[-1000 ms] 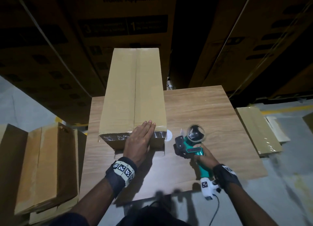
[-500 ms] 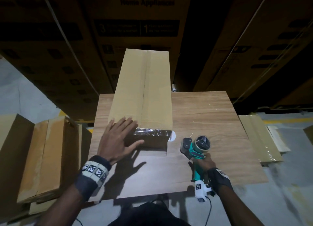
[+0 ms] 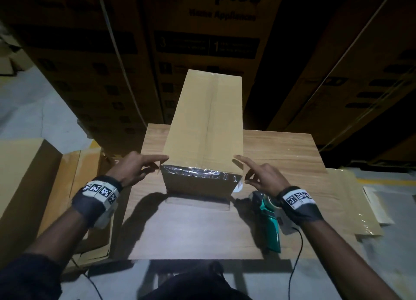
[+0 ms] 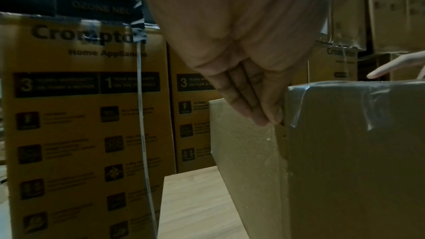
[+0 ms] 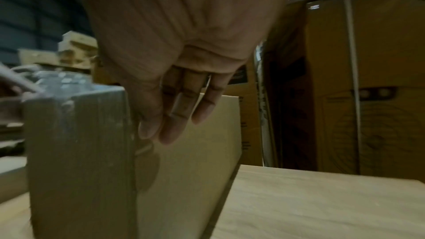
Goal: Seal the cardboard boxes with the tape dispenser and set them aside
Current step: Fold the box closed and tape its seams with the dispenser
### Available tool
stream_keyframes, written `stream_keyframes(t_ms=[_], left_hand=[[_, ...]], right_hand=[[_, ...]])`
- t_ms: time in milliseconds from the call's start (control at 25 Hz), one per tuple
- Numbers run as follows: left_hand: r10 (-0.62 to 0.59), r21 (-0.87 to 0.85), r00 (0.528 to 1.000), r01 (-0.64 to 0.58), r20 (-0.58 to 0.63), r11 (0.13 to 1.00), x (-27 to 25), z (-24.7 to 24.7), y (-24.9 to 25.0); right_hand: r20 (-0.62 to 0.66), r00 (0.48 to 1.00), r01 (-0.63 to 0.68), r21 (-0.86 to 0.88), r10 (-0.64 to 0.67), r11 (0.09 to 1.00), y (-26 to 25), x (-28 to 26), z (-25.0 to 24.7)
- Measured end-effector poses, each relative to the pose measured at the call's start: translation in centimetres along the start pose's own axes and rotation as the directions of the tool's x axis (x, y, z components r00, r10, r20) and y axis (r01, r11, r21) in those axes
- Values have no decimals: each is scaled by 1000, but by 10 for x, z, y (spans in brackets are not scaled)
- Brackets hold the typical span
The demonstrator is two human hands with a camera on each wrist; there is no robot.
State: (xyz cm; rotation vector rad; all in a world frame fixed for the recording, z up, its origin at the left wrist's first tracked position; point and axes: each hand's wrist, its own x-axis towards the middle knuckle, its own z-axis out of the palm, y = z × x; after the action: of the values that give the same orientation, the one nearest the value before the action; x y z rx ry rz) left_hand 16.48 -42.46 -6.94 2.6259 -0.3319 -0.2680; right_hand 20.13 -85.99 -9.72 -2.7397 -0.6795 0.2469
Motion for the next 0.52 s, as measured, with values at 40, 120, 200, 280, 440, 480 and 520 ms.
stream_keyframes(t_ms=[40, 120, 200, 280, 440, 480, 520], left_hand=[[28, -22, 999, -28, 15, 999, 5, 1, -1], [73, -42, 997, -73, -13, 996, 12, 2, -4], [126, 15, 991, -125, -53, 992, 19, 1, -8], [183, 123, 980, -173, -74, 977, 26, -1, -11], [237, 155, 970, -227, -50, 962, 34, 4, -19], [247, 135, 968, -238, -55, 962, 35, 5, -19], [248, 113, 967, -240, -65, 964, 35, 7, -20]], right_hand=[[37, 999, 33, -78, -30, 996, -2, 6, 3], [63, 996, 77, -201, -65, 977, -5, 16, 6], [57, 998, 54, -224, -42, 973, -6, 20, 8], [55, 998, 37, -252, -23, 967, -5, 22, 10], [61, 997, 69, -274, -55, 959, -11, 20, 11], [52, 997, 69, -269, -58, 961, -12, 20, 12], [44, 998, 61, -263, -51, 963, -12, 20, 13]])
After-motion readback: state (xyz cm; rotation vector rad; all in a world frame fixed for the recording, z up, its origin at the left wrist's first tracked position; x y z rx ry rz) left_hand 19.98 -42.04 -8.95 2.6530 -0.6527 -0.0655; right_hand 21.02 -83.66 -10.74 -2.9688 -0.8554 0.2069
